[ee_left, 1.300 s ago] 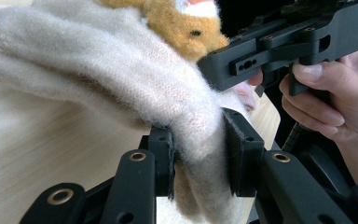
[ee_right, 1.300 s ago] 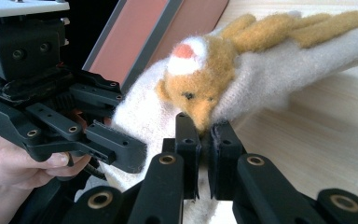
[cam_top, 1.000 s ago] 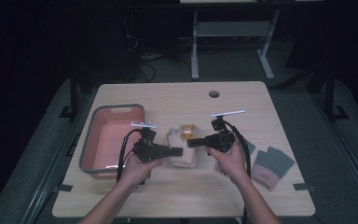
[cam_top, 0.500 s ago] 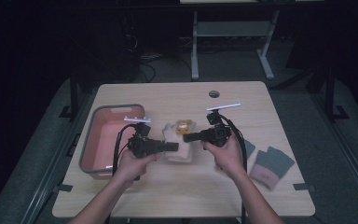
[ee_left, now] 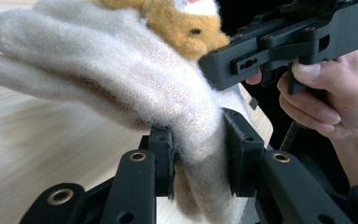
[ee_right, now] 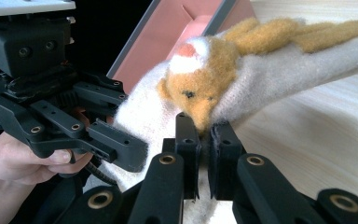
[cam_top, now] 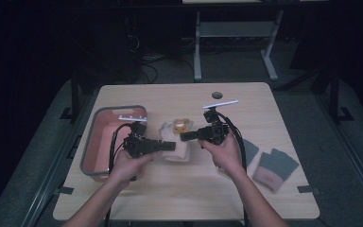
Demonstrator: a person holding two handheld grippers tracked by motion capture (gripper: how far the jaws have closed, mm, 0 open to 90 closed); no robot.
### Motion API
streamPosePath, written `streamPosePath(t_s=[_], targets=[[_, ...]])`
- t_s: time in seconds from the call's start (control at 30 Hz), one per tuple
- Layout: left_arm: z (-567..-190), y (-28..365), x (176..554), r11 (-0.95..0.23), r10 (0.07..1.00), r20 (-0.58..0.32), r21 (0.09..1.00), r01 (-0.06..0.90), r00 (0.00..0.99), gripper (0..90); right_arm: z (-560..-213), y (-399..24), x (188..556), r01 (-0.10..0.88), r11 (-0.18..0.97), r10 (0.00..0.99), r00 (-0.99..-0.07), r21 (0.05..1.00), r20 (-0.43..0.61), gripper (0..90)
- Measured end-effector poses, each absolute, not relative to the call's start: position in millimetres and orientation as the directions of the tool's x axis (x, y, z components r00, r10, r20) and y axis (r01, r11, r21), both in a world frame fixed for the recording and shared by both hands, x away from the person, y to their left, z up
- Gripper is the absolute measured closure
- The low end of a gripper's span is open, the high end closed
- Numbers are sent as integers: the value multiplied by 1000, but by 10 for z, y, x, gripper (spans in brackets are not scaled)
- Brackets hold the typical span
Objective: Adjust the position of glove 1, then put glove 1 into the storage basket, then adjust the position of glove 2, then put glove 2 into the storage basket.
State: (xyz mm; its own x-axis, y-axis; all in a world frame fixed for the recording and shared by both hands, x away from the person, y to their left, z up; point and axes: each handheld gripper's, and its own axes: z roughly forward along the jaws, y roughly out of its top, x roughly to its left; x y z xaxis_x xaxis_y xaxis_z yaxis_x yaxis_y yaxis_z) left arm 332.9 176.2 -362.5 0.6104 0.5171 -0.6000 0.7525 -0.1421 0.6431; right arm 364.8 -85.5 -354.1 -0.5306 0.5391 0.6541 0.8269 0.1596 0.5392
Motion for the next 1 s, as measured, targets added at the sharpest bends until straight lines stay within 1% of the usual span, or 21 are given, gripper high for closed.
streamPosePath(t_s=[0.4,0.67,1.0], targets=[[-3547,1865,3336,-137,525,-595,647,750,608,672,-3461,-752,3688,817,176,533,-548,549,645,840],[-3443,1943,3356,-148,534,-575,659,738,620,672,-3381,-677,3725,814,180,523,-555,552,647,840],[-3351,2081,3393,-131,543,-579,657,743,608,672,-3293,-538,3799,809,190,511,-565,556,648,840]])
